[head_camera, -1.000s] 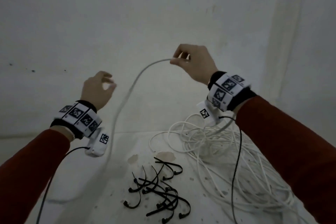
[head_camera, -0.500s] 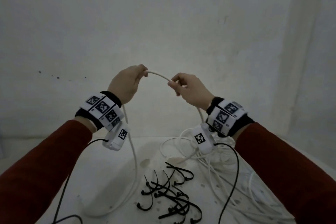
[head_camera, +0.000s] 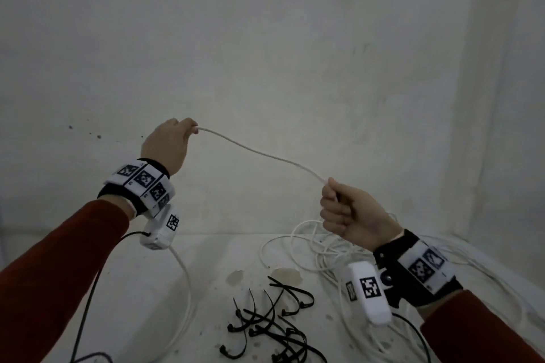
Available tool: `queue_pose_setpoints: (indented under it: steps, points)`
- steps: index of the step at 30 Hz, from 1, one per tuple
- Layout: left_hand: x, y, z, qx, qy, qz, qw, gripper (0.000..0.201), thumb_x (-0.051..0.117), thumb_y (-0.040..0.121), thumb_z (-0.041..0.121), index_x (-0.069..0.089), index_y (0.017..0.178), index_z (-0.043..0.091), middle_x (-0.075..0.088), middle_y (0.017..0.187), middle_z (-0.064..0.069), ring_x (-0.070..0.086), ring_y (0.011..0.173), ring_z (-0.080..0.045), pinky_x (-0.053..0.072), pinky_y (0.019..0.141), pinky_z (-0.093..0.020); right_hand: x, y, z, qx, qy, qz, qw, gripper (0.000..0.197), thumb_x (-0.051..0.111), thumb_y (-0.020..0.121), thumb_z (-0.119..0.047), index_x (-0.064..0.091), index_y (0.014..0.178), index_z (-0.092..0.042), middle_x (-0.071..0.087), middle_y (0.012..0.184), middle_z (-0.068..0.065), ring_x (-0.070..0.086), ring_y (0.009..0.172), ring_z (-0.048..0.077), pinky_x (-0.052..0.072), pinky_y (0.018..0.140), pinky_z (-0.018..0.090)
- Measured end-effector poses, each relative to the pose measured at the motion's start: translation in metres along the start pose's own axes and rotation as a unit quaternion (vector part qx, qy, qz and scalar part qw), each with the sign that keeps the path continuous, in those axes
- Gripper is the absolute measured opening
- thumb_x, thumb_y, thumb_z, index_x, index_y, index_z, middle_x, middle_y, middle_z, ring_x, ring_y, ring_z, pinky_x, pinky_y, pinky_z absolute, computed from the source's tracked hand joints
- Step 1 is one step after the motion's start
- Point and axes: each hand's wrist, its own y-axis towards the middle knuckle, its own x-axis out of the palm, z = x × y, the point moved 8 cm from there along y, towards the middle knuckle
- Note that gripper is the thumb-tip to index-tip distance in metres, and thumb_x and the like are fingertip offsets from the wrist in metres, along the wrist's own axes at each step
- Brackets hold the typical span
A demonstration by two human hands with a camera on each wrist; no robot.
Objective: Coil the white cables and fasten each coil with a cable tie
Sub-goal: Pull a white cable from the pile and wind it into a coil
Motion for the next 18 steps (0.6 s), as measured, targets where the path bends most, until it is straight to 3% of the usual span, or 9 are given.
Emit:
queue_pose_setpoints:
  steps: [3,6,8,11,13,15,18]
  points:
    - [0.012,-0.017,0.015,0.077,0.045,-0.035,0.995,0.010,0.056,0.093,0.009,0.062,0.101,0.007,0.045,0.069,-0.012,0.040,0.059,-0.022,0.040,0.048,-0.034,0.020,-0.006,-0.032,-0.100,0.168,-0.074,0.978,0.006,0.058,0.085,-0.013,0.059,0.085,-0.007,0.036,0.056,-0.003,0.030,0.048,0.010,0.031,0.046,0.023]
    - [0.026,-0.042,0.048,0.197,0.102,-0.083,0.972,0.035,0.078,0.065,-0.008,0.063,0.092,0.010,0.048,0.062,-0.008,0.046,0.049,-0.023,0.030,0.040,-0.024,0.026,-0.007,-0.066,-0.227,0.189,-0.014,0.955,0.017,0.045,0.092,-0.016,0.059,0.099,-0.009,0.042,0.061,-0.004,0.038,0.050,0.009,0.040,0.050,0.020]
    - [0.025,-0.059,0.077,0.266,0.100,-0.076,0.956,0.034,0.081,0.062,-0.006,0.067,0.089,0.009,0.052,0.062,-0.007,0.049,0.049,-0.024,0.029,0.040,-0.024,0.032,-0.002,-0.078,-0.288,0.168,0.022,0.942,0.020,0.042,0.097,-0.018,0.059,0.105,-0.011,0.054,0.065,-0.003,0.048,0.052,0.008,0.048,0.055,0.022]
    - [0.019,-0.080,0.113,0.339,0.077,-0.054,0.936,0.025,0.077,0.070,0.000,0.066,0.089,0.012,0.054,0.064,-0.005,0.050,0.052,-0.024,0.025,0.047,-0.024,0.038,0.009,-0.078,-0.342,0.068,0.075,0.934,0.021,0.041,0.100,-0.016,0.059,0.110,-0.010,0.068,0.076,0.001,0.061,0.061,0.012,0.055,0.066,0.026]
    - [0.015,-0.089,0.128,0.368,0.074,-0.044,0.926,0.013,0.064,0.081,0.008,0.062,0.090,0.017,0.053,0.065,-0.001,0.050,0.055,-0.022,0.022,0.051,-0.024,0.042,0.015,-0.075,-0.374,-0.048,0.117,0.919,0.019,0.043,0.101,-0.012,0.059,0.109,-0.007,0.070,0.085,0.007,0.066,0.069,0.016,0.055,0.074,0.027]
    - [0.009,-0.094,0.139,0.381,0.068,-0.045,0.921,0.016,0.048,0.084,0.013,0.062,0.090,0.019,0.052,0.065,0.001,0.048,0.057,-0.020,0.021,0.052,-0.024,0.047,0.021,-0.070,-0.395,-0.176,0.155,0.888,0.016,0.046,0.100,-0.008,0.061,0.106,-0.006,0.070,0.088,0.011,0.068,0.076,0.021,0.055,0.076,0.026]
    - [0.000,-0.097,0.150,0.399,0.055,-0.043,0.914,0.021,0.044,0.087,0.014,0.064,0.089,0.018,0.052,0.065,0.001,0.046,0.057,-0.019,0.024,0.050,-0.025,0.055,0.032,-0.058,-0.387,-0.369,0.172,0.827,0.014,0.048,0.099,-0.006,0.062,0.100,-0.010,0.070,0.085,0.008,0.069,0.077,0.022,0.056,0.077,0.028]
